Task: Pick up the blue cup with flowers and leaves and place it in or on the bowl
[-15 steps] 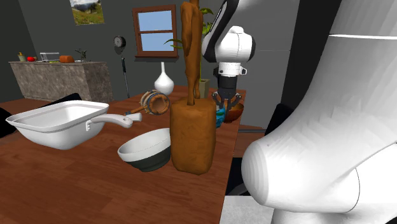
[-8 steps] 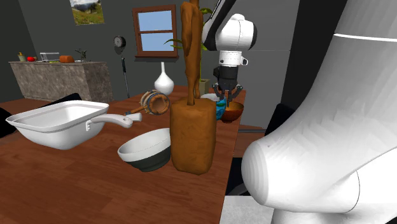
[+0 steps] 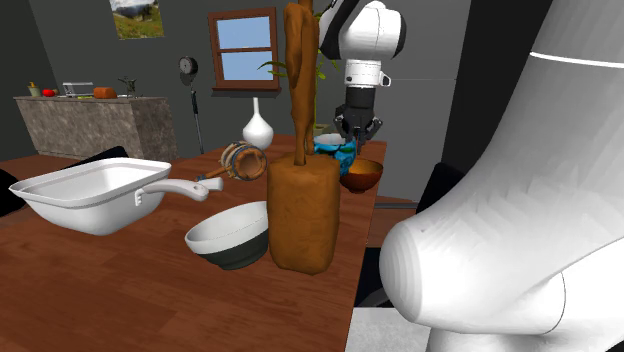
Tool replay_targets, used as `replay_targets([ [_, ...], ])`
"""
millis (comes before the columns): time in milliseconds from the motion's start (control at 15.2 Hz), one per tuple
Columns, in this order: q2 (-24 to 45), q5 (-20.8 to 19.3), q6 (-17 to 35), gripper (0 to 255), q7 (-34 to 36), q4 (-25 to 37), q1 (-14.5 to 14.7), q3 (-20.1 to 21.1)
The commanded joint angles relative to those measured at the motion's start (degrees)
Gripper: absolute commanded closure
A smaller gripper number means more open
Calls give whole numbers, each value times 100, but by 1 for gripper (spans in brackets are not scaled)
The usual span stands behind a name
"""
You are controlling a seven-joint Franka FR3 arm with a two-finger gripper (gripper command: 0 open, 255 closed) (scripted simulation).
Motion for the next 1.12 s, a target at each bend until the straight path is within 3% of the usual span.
replay_targets([
  [0,-34,-2,-168,255,-3,135,-5,-10],
  [264,-67,-5,-429,255,6,364,-8,-16],
  [726,1258,-195,-788,255,-413,2018,-254,-274],
  [1056,2333,-272,-1242,255,-680,3532,-404,-413],
])
